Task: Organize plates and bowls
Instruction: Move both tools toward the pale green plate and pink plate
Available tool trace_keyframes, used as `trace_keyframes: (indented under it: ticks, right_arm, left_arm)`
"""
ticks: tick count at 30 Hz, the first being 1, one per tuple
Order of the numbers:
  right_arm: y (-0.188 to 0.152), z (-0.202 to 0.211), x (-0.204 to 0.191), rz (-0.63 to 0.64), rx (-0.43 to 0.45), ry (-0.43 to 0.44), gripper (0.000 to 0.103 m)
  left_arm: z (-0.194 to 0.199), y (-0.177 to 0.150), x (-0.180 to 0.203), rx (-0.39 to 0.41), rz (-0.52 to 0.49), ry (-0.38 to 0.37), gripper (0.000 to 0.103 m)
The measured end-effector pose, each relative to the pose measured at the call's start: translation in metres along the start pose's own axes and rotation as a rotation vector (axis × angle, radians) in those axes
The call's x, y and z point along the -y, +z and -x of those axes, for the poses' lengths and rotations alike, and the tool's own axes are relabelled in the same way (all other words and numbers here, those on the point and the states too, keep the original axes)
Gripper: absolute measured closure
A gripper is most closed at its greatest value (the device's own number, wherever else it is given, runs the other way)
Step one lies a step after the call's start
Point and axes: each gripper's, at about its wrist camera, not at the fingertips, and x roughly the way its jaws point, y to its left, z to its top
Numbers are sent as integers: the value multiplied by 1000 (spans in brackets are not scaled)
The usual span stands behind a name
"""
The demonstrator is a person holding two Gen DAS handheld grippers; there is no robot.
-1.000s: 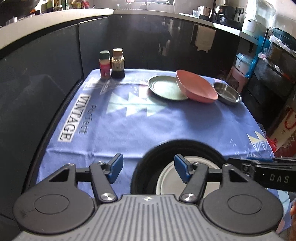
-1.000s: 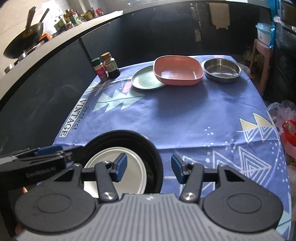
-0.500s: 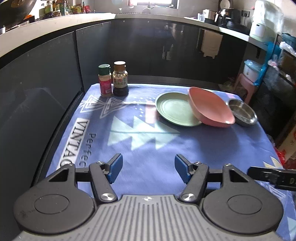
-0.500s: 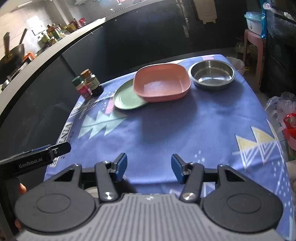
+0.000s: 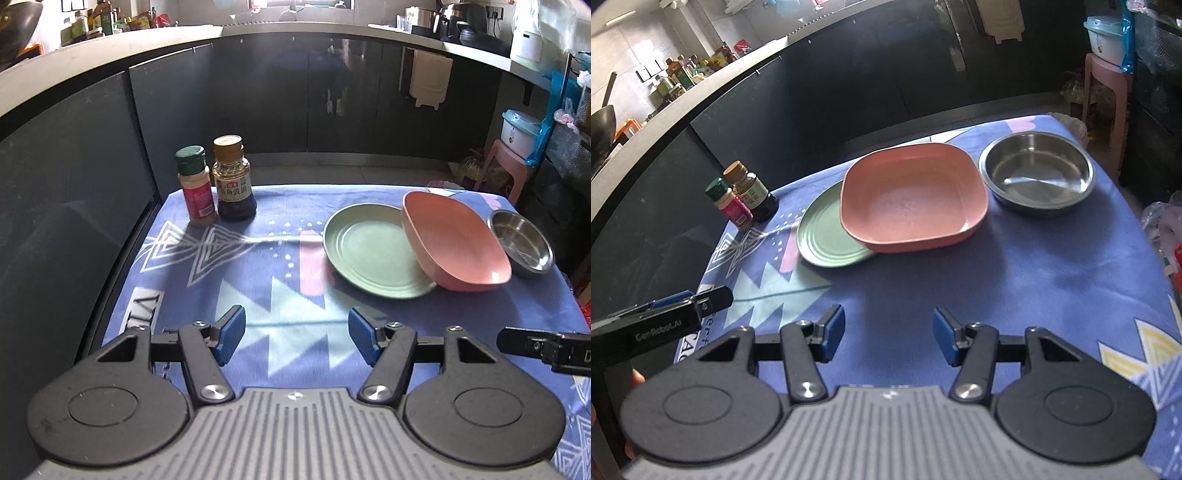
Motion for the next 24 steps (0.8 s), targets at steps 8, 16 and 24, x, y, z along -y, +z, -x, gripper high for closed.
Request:
trace_keyframes:
  ticks: [8,16,24]
  right_arm:
    - [12,-26,10,-36,-11,-2,25]
    - [24,-41,17,-82,6,10,25]
    - [24,-51,5,-12,-27,42,25]
  left_arm:
    - [-48,21,-4,-31,42,-46,45]
    - [-89,43,4,-65,79,-84,57]
    - [-123,40,13,-128,101,-115,88]
